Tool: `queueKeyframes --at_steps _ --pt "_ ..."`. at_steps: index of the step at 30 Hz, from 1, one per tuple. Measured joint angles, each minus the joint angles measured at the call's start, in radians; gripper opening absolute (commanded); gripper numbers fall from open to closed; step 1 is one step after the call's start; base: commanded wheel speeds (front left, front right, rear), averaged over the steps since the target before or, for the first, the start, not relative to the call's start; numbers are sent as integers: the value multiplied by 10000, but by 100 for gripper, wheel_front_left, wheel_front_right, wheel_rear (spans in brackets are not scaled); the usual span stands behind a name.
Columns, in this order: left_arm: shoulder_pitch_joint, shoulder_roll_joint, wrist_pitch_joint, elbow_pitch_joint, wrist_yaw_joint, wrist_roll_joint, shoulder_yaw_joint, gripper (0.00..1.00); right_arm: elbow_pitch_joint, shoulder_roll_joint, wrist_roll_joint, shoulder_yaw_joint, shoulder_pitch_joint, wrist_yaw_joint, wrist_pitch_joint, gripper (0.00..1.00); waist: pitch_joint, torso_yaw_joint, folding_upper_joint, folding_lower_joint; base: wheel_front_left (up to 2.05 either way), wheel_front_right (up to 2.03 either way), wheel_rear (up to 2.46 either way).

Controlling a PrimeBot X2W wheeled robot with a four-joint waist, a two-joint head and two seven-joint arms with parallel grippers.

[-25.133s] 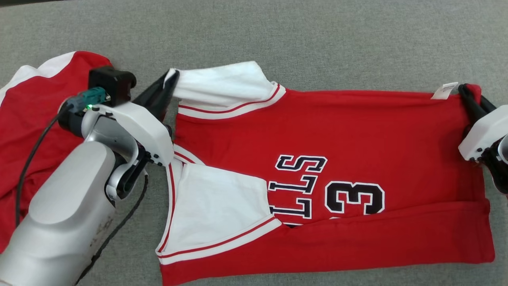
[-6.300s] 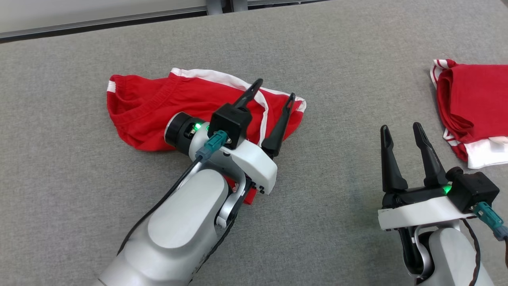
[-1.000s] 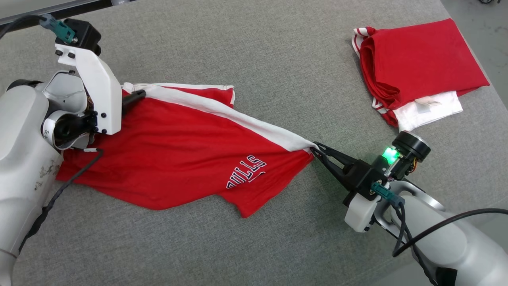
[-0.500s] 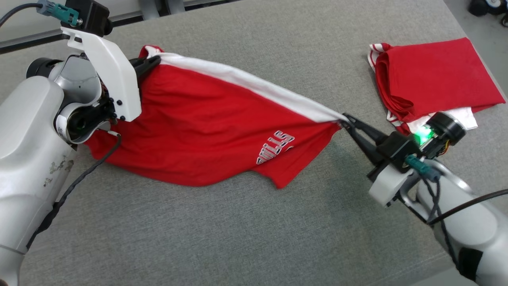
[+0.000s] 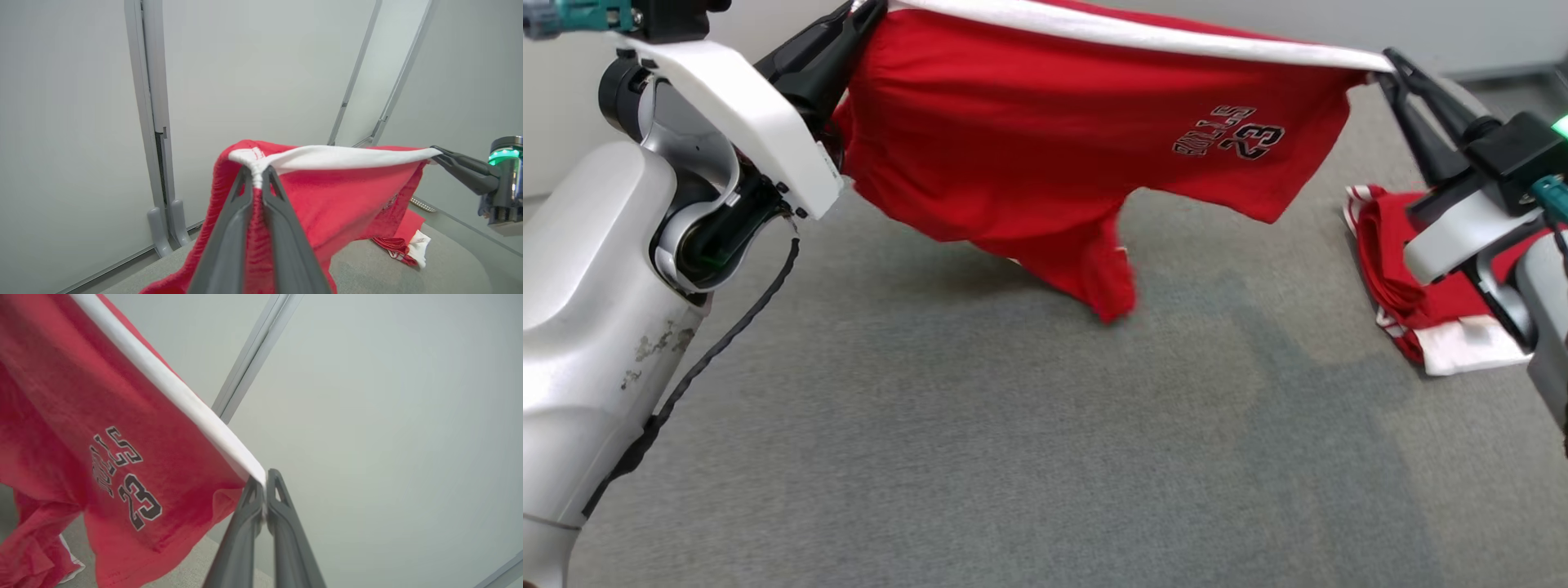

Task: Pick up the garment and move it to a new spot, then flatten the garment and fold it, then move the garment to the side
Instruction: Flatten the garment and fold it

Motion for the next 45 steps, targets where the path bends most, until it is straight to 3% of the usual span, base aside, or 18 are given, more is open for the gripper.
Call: queueKeyframes --at_steps 4,10,18,27,31,36,39,45 --pt "384 56 -934 -378 6 79 148 0 -349 -234 -182 -364 2 0 104 0 -674 452 0 0 0 0 0" --pt "1098 297 -1615 -1430 412 157 353 0 -1501 -665 -326 -863 744 2 548 0 -1371 854 0 0 0 0 0" --pt "2196 1089 -1578 -3628 1310 -27 631 0 -3827 -1185 -328 -1756 2090 2 1670 0 -1878 1163 0 0 0 0 0" --pt "2411 1578 -1110 -4696 1843 -130 754 0 -5212 -1620 6 -1831 2408 2 2637 0 -1538 1232 0 0 0 0 0" --pt "1613 1505 -832 -4288 1831 -157 869 0 -5196 -1885 207 -1298 1128 2 2949 0 -932 1196 0 0 0 0 0" --pt "-499 1277 -734 -2899 1400 489 1035 0 -4180 -1820 382 -418 -1873 2 3047 0 259 1095 0 1 0 0 0" --pt "-1808 1055 -876 -1601 1129 895 1149 0 -3007 -1325 255 286 -3732 4 2815 0 1056 970 0 0 0 0 0" --pt "-4486 537 -1898 924 773 1931 1329 0 -504 -100 -869 522 -6782 4 1534 0 2527 574 0 0 0 0 0"
